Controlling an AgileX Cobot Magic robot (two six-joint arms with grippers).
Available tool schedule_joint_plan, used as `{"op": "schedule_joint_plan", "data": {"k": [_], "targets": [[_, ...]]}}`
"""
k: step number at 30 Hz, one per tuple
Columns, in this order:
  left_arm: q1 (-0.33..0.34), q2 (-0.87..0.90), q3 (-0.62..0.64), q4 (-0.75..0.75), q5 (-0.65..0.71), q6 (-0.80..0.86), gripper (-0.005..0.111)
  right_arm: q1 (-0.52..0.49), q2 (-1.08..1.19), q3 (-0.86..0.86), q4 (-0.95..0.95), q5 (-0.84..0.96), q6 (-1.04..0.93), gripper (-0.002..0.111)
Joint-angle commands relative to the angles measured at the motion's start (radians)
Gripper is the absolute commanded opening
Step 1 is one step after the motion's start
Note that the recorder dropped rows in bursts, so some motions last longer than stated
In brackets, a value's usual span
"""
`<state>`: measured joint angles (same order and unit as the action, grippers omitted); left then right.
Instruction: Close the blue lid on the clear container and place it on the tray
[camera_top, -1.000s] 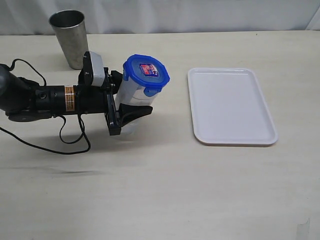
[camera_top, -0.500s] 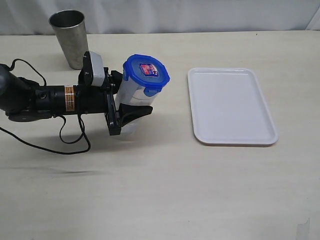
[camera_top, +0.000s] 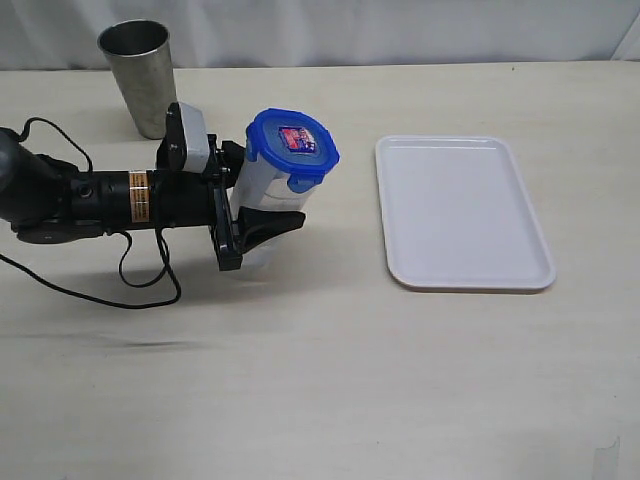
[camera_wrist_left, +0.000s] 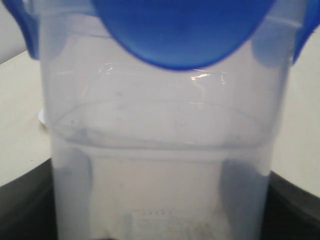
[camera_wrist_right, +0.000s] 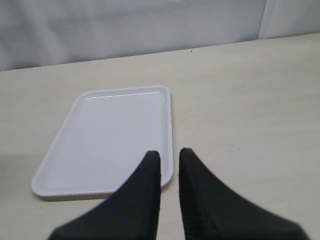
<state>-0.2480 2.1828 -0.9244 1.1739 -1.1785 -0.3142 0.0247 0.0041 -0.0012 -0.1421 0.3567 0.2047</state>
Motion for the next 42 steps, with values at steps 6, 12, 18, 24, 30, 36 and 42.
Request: {"op": "schedule_joint_plan", "data": {"k": [6,12,18,24,30,36,42], "targets": [[-0.008,-0.009,0.003,-0.020,-0.035,-0.005,0.000,-0.007,-0.004,0.001,0.007,-0.007,-0.199,0.014],[-0.008,-0.009,0.003,-0.017,-0.037,-0.005,0.000,-0.007,-0.004,0.001,0.007,-0.007,-0.153,0.014],[-0.008,-0.009,0.003,-0.017,-0.043,-0.005,0.000,-0.007,-0.004,0.001,0.007,-0.007,-0.153,0.014],[-0.011,-0.009,0.000,-0.140,-0.043,0.003,0.000,-0.007,-0.004,0.001,0.007,-0.007,-0.153,0.014],[-0.107,-0.009,-0.136,-0.167,0.091,-0.043,0.000,-0.007,-0.004,0.001,0.007,-0.007,-0.153,0.014],[-0.288,-0.009,-0.369,-0.162,0.632,-0.069,0.000,-0.007,-0.004,0.001,0.007,-0.007,-0.153,0.014],[-0.445,-0.009,-0.609,-0.130,1.170,0.123,0.000,-0.007,-0.004,0.001,0.007,-0.007,-0.153,0.014]]}}
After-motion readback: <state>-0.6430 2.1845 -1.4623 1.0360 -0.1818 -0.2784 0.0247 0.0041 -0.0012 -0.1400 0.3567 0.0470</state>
